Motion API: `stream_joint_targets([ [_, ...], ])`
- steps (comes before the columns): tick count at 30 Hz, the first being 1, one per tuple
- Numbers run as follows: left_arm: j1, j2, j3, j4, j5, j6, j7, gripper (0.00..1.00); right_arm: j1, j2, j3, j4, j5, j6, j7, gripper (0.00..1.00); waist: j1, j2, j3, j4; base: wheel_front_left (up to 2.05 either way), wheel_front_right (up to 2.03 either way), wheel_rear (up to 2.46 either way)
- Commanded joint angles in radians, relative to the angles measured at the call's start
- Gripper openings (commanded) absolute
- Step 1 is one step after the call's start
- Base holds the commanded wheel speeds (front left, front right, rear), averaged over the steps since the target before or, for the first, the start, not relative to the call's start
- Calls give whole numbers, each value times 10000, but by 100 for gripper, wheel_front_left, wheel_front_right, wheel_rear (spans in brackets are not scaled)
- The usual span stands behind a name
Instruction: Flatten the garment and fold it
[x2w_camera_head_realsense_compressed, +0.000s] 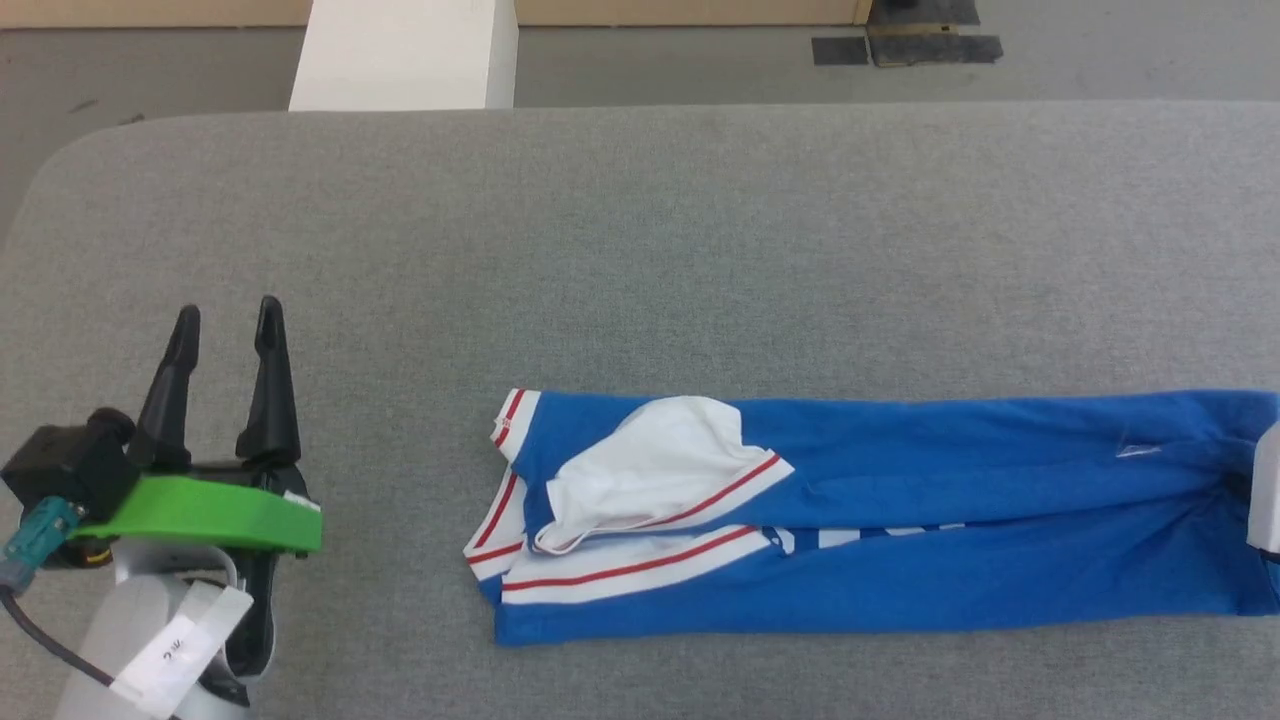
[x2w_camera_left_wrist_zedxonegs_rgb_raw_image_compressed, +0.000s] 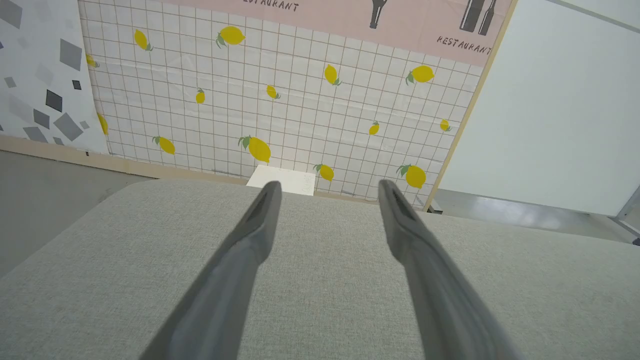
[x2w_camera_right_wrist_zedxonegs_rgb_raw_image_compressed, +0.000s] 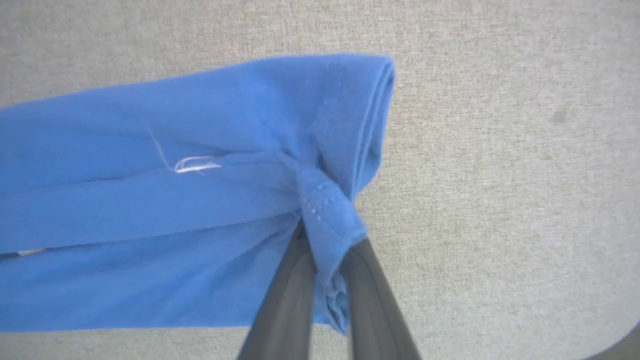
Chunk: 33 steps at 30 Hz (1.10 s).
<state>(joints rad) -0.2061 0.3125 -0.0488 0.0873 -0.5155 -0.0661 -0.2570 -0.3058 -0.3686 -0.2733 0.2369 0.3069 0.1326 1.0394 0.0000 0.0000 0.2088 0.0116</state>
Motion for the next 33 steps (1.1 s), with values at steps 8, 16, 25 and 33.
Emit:
stream_joint_targets([
  [8, 524, -47, -30, -12, 18, 106, 24, 100, 115, -601, 1283, -1768, 423, -19, 2036, 0, 0, 0, -556, -210, 0, 0, 0],
  [16, 697, -116, -116, -92, -68, 159, 64, 100, -220, -380, 2989, -3412, 1154, -19, 3343, 0, 0, 0, -815, -252, 0, 0, 0],
  [25, 793, -122, -169, -171, -117, 226, 69, 100, -1163, 721, 5194, -3093, 1956, -19, 2738, 0, 0, 0, -901, -197, 0, 0, 0],
  [33, 815, -121, -221, -245, -178, 239, 84, 100, -2138, 1728, 7075, -1773, 2454, -19, 1753, 0, 0, 0, -778, 61, 0, 0, 0],
])
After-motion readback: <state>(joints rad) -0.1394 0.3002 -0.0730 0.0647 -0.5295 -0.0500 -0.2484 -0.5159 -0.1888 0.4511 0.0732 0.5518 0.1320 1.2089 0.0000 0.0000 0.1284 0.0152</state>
